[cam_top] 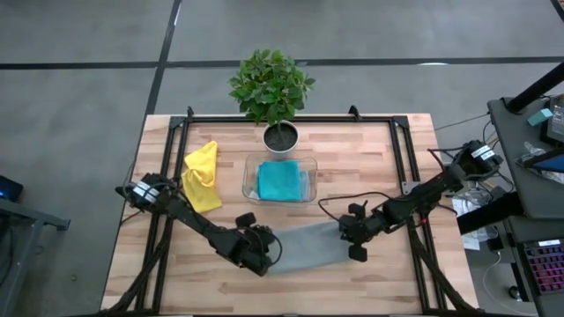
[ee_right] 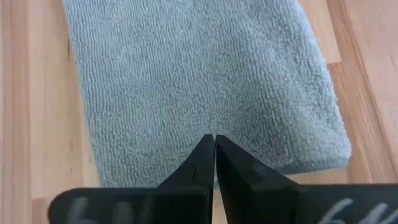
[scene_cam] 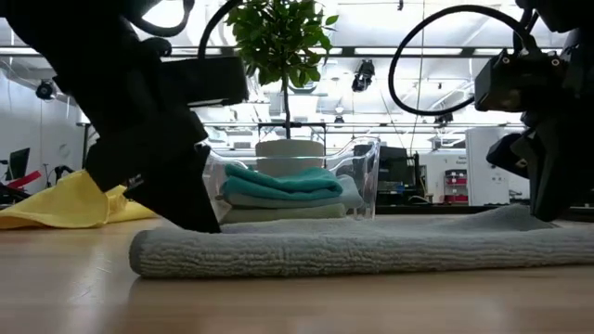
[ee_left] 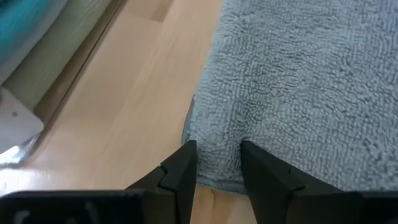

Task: Fold microfiber towels
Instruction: Fold the gray microfiber cloth

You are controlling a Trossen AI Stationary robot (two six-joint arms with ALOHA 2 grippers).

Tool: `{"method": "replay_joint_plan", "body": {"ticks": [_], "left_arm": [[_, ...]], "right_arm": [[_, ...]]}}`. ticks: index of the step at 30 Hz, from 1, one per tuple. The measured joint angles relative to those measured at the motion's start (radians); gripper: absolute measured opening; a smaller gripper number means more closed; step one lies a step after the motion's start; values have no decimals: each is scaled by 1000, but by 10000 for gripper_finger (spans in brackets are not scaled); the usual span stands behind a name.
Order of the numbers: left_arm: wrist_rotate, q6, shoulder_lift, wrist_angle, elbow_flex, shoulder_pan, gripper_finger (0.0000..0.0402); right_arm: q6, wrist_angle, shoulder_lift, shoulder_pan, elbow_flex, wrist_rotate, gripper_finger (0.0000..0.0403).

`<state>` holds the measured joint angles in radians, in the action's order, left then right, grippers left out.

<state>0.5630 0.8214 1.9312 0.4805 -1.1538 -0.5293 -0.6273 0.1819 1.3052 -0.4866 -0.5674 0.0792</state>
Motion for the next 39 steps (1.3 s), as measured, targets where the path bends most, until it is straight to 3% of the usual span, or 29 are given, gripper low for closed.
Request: {"method": "replay_joint_plan", "body": {"ticks": [11, 21, 30, 39], "left_arm": [[-8, 11, -59, 13, 0, 0, 111], [120, 12, -68, 52, 0, 4, 111], [111, 12, -67, 51, 20, 6, 111], [99, 24, -66, -161, 150, 7, 111]], "right_arm": [[0, -1, 0, 0, 52, 0, 9], [-1, -24, -3, 0, 87, 3, 9], [0, -29, -2, 0, 88, 3, 9], [0, -31, -2, 0, 89, 3, 9]]}}
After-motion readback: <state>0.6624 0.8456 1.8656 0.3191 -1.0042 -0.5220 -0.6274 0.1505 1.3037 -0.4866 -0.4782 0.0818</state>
